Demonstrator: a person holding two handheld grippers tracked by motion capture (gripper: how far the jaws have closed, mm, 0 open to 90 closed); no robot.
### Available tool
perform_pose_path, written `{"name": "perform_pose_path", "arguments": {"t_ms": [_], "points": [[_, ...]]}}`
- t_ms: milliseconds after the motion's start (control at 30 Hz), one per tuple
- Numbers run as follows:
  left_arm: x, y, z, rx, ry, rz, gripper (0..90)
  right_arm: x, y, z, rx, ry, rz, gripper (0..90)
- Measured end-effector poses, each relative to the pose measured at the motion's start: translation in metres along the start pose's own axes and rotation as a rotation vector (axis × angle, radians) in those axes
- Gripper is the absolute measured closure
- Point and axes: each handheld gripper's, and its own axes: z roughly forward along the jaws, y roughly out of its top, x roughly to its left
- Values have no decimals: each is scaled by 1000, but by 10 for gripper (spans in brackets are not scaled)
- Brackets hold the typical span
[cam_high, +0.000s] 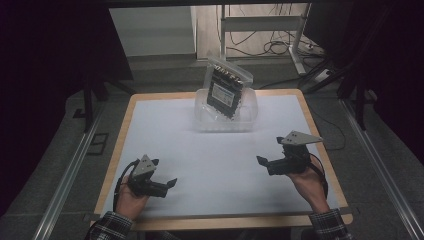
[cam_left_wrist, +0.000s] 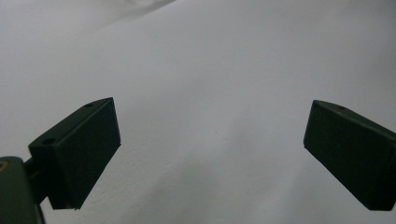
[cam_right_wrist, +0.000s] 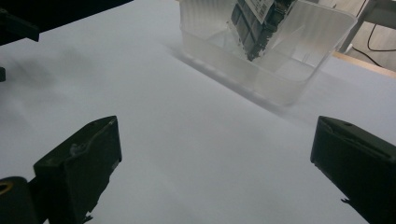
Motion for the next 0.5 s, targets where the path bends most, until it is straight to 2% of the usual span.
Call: {"name": "perform_pose_path", "arguments": {"t_ms": [500], "points": [[-6,-1,-6,2,5,1,30,4,-15,-11,8,-13,0,11]]}}
